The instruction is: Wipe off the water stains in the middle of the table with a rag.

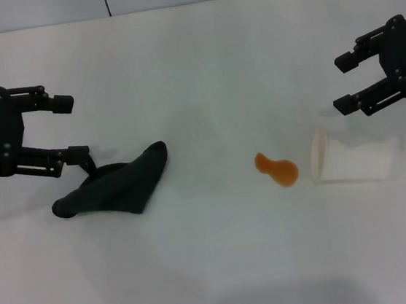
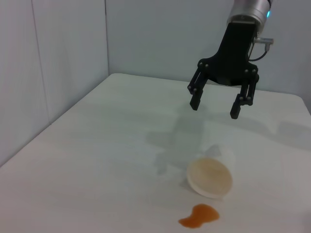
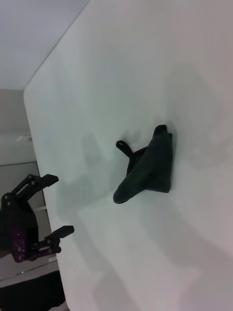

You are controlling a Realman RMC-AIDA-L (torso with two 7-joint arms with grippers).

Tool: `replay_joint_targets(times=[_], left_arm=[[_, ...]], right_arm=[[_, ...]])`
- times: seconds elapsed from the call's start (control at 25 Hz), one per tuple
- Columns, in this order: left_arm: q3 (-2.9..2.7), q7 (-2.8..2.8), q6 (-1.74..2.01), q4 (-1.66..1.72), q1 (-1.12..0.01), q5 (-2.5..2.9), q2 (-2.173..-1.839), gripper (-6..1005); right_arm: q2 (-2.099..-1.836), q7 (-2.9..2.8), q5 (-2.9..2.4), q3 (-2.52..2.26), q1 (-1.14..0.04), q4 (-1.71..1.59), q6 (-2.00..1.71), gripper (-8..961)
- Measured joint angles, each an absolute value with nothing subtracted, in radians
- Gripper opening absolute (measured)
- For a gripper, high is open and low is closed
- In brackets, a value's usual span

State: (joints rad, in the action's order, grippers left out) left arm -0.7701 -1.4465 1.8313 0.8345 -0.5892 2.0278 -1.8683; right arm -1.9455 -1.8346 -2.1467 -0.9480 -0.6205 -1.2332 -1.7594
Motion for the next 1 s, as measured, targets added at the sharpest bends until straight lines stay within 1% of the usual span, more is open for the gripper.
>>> replay_joint_targets(times=[0.8,1.0], left_arm=[[-0.773,-1.446,1.825,0.834,-0.589,2.028,-1.870,873],[-0.773,-1.448,1.826,0.834,-0.589,2.028,-1.869,872]], right_arm=[[-1.947,-1.841,-2.160,-0.960,-0.626,-1.232,-1.756,746],[-1.943,-1.877,-2.210,-0.961,-0.647,-1.230,-1.751,747]])
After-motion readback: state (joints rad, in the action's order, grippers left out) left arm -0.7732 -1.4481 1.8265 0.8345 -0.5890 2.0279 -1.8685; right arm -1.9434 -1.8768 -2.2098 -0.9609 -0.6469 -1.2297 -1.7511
